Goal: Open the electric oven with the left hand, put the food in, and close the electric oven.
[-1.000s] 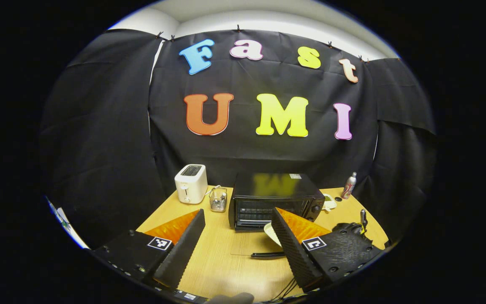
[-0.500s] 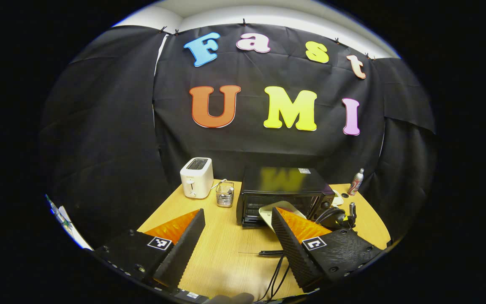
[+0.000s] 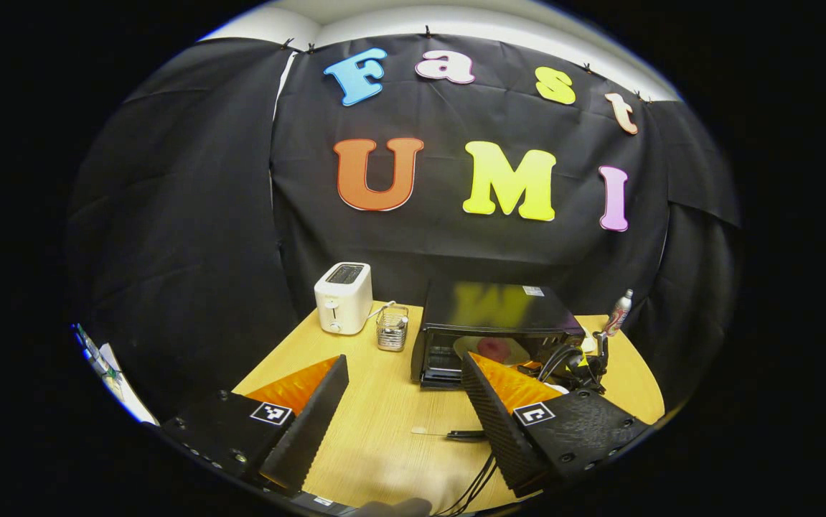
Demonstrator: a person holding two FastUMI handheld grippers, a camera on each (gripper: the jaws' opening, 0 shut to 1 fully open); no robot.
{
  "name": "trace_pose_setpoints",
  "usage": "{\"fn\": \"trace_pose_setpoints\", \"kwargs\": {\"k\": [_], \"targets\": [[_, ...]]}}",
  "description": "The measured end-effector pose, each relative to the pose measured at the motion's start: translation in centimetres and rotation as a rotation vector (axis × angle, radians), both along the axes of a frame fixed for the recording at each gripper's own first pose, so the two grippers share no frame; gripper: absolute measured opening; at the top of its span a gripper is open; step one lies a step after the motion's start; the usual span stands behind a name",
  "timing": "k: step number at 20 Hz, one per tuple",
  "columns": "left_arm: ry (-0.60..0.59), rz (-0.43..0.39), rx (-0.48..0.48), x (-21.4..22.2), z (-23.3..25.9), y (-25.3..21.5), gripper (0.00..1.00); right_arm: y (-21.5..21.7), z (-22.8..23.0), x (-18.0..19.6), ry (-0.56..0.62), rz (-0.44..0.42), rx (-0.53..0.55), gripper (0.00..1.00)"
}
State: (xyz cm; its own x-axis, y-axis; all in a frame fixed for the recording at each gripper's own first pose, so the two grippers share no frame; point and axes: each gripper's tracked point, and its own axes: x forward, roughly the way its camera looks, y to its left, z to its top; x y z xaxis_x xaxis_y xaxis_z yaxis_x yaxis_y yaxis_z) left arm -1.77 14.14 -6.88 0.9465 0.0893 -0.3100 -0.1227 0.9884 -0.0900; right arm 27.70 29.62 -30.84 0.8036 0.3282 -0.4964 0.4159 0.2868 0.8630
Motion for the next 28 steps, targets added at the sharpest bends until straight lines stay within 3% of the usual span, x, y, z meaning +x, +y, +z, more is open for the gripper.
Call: {"fn": "trace_pose_setpoints", "kwargs": {"k": [2,3,6,7,9,10,11,12,13,15,18,23,28], "targets": [[0.002,0.007,-0.002,0.1,-0.1,0.0,0.96,-0.1,0.8,0.9,-0.064,-0.014,0.033,0.07],[0.003,0.006,-0.007,0.1,-0.1,-0.2,0.96,-0.1,1.9,0.8,-0.109,-0.018,0.061,0.05],[0.006,0.007,-0.015,0.1,-0.4,-0.5,0.96,-0.5,3.2,0.4,-0.146,0.018,0.056,0.19],[0.001,0.003,-0.023,0.2,-0.4,-0.8,0.96,-0.7,3.5,-0.1,-0.146,0.032,0.036,0.36],[-0.007,0.000,-0.026,0.1,-0.5,-1.0,0.96,-1.7,4.0,-1.2,-0.152,0.052,-0.009,0.51],[-0.014,0.000,-0.025,0.1,-0.5,-1.1,0.96,-2.3,4.6,-1.6,-0.169,0.060,-0.027,0.53],[-0.022,-0.001,-0.017,0.0,-0.5,-1.1,0.96,-2.8,4.9,-2.4,-0.169,0.084,-0.055,0.68],[-0.023,0.001,-0.008,0.0,-0.6,-1.0,0.96,-3.3,5.0,-3.2,-0.168,0.105,-0.084,0.63],[-0.029,-0.003,-0.008,0.0,-0.9,-1.1,0.96,-4.1,5.3,-3.8,-0.174,0.120,-0.117,0.80],[-0.044,-0.015,-0.001,0.0,-1.0,-1.4,0.96,-5.5,6.4,-5.5,-0.199,0.144,-0.172,0.78],[-0.065,-0.037,-0.014,0.0,-1.3,-1.9,0.96,-8.1,7.3,-8.2,-0.221,0.198,-0.318,0.94],[-0.089,-0.063,-0.026,-0.1,-2.6,-2.7,0.96,-14.6,10.0,-11.8,-0.284,0.207,-0.652,0.92],[-0.090,-0.087,0.004,0.0,-4.9,-3.6,0.96,-19.4,12.5,-15.2,-0.320,0.189,-0.895,0.95]]}}
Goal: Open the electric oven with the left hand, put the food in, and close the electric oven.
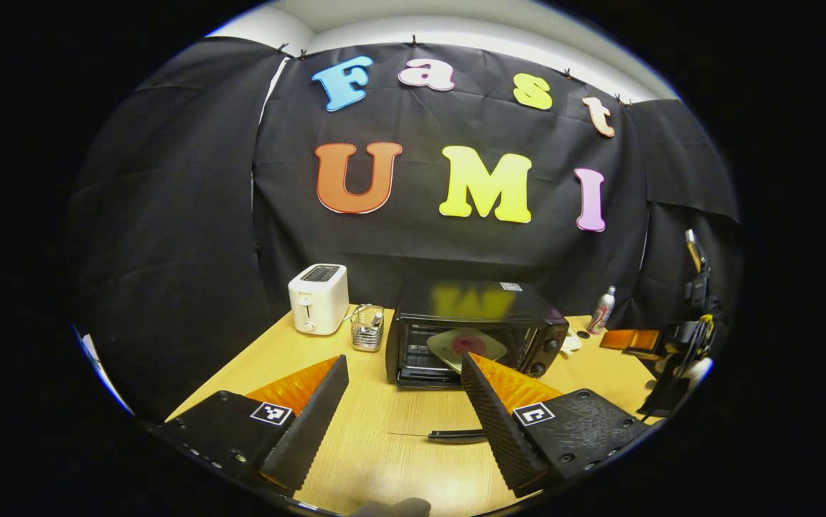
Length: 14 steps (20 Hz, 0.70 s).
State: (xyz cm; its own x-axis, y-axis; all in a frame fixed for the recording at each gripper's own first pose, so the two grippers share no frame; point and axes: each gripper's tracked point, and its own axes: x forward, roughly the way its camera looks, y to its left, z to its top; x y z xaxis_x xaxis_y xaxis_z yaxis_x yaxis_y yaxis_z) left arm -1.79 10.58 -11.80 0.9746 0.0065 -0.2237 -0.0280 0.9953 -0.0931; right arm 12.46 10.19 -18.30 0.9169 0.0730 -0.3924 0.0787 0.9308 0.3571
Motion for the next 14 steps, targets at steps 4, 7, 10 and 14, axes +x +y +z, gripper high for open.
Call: {"fn": "trace_pose_setpoints", "kwargs": {"k": [4,7,10,14], "targets": [[0.040,-0.040,0.018,-0.1,-3.7,-1.9,0.96,-2.7,1.5,-3.0,-0.020,-0.019,-0.114,0.94],[0.078,-0.078,0.016,-0.2,-6.3,-3.7,0.96,-3.9,2.1,-5.1,-0.040,-0.021,-0.187,0.95],[0.128,-0.113,0.017,-0.5,-9.3,-5.5,0.96,-4.8,2.1,-7.4,-0.036,-0.018,-0.253,0.95],[0.195,-0.153,0.009,-0.6,-13.1,-7.8,0.96,-5.6,1.5,-9.6,-0.014,-0.014,-0.286,0.96]]}}
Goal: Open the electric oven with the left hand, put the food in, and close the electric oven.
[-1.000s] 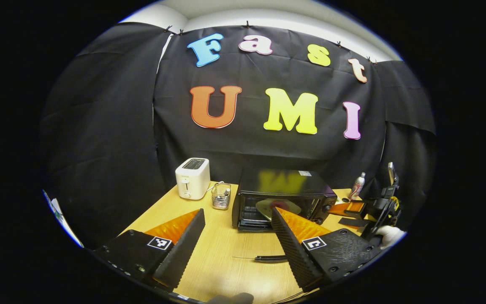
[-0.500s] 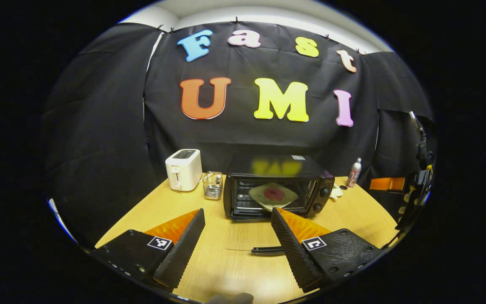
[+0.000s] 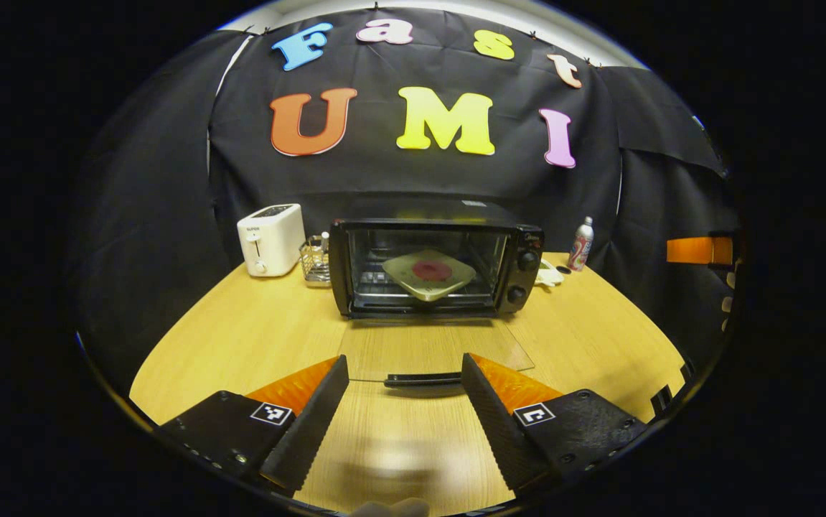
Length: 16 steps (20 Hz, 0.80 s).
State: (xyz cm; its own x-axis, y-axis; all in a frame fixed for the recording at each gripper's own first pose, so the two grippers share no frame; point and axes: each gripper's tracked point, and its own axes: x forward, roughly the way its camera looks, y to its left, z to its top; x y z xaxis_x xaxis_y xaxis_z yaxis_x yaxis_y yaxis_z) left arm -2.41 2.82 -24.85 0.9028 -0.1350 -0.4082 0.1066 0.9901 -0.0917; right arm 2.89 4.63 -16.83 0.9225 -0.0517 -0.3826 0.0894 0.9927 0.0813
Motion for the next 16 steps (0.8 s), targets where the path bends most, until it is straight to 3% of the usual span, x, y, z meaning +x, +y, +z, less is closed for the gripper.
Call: {"fn": "trace_pose_setpoints", "kwargs": {"k": [5,6,8,11,12,15,16], "targets": [[0.112,-0.016,-0.027,0.1,-4.9,-2.5,0.96,-0.8,-0.2,-1.5,0.032,-0.013,-0.010,0.96],[0.131,-0.015,-0.030,0.1,-5.8,-2.9,0.96,-0.9,0.0,-1.7,0.035,-0.015,-0.004,1.00],[0.163,-0.019,-0.019,0.3,-7.2,-3.3,0.97,-1.6,0.5,-1.9,0.028,-0.030,-0.004,0.96],[0.187,-0.031,0.008,0.7,-8.7,-3.8,0.96,-2.3,0.3,-2.3,0.038,-0.048,-0.016,0.96],[0.192,-0.034,0.017,1.0,-9.1,-3.9,0.96,-2.4,0.2,-2.3,0.041,-0.049,-0.018,1.00],[0.215,-0.030,0.025,1.9,-10.2,-4.1,0.96,-2.2,0.0,-2.4,0.051,-0.055,0.017,0.96],[0.213,-0.027,0.033,2.4,-10.4,-4.2,0.96,-2.3,-0.1,-2.4,0.053,-0.059,0.022,1.00]]}}
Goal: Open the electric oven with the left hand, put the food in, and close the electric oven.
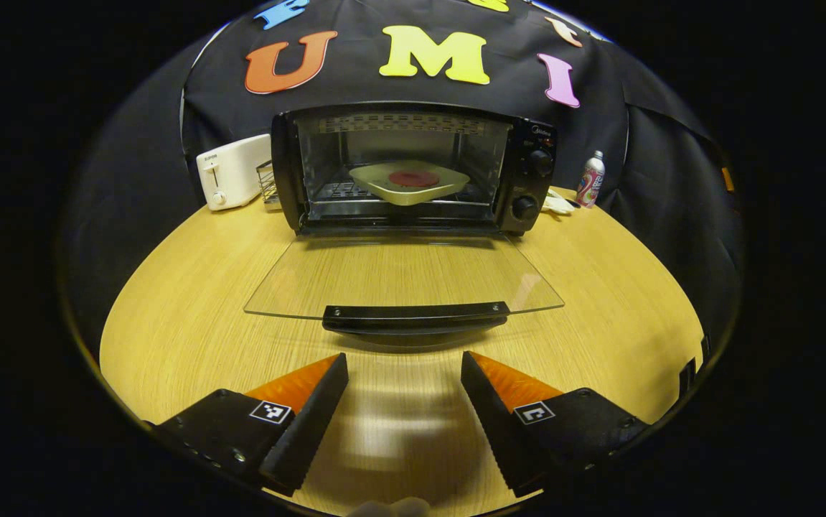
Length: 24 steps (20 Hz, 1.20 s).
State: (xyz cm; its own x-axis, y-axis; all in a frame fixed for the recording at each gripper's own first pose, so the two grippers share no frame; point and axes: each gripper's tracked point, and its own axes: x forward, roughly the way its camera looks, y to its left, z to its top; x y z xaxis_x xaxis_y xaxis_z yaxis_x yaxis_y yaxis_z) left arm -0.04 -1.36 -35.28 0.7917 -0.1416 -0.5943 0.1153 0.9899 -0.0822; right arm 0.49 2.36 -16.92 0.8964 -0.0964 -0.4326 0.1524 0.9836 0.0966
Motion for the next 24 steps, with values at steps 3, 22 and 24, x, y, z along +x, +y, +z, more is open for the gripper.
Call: {"fn": "trace_pose_setpoints", "kwargs": {"k": [3,22,24], "targets": [[0.009,-0.006,0.034,0.7,-0.9,-0.1,0.96,0.1,-0.4,0.3,0.022,-0.001,0.008,1.00],[-0.103,0.002,0.005,4.4,6.5,-0.2,0.96,1.8,-0.2,2.7,0.014,0.029,0.071,0.96],[-0.142,-0.001,-0.002,6.0,8.6,-0.1,0.97,1.8,0.0,2.7,0.007,0.028,0.075,0.96]]}}
